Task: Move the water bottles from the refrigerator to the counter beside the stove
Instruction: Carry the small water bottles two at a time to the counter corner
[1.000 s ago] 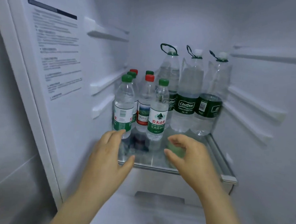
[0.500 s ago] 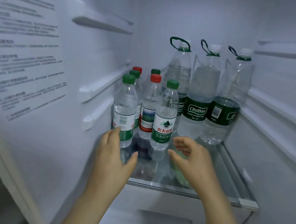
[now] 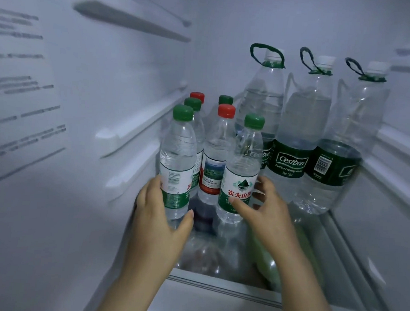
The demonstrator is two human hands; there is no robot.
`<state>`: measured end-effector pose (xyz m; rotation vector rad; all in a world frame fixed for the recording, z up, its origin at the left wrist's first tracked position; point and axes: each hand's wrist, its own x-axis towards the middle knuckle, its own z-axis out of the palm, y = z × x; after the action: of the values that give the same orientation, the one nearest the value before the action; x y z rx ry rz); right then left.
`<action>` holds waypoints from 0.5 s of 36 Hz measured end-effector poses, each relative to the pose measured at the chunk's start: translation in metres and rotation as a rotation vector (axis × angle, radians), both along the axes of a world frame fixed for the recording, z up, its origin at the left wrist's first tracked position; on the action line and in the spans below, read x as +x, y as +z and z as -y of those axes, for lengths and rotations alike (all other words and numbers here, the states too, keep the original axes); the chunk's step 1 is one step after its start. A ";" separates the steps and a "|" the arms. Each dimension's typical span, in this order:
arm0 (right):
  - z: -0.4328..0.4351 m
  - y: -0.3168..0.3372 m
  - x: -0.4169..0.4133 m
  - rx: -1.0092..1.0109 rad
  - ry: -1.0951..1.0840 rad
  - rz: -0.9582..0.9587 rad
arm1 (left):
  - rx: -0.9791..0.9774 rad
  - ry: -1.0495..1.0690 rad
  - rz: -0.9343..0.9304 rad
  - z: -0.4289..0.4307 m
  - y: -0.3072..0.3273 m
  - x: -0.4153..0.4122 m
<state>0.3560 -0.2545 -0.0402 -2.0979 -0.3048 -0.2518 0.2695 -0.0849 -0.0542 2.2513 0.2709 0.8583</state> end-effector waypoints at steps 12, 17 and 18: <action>-0.011 -0.011 0.021 0.110 0.023 0.002 | -0.052 0.060 -0.038 -0.003 -0.007 0.022; -0.006 -0.011 0.021 0.112 0.032 -0.003 | -0.083 0.065 -0.027 0.004 -0.006 0.024; -0.005 -0.012 0.019 0.118 0.033 -0.004 | -0.081 0.068 -0.019 0.005 -0.006 0.024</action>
<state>0.3754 -0.2497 -0.0518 -1.9756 -0.3145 -0.2404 0.2932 -0.0898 -0.0603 2.1866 0.3859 0.8468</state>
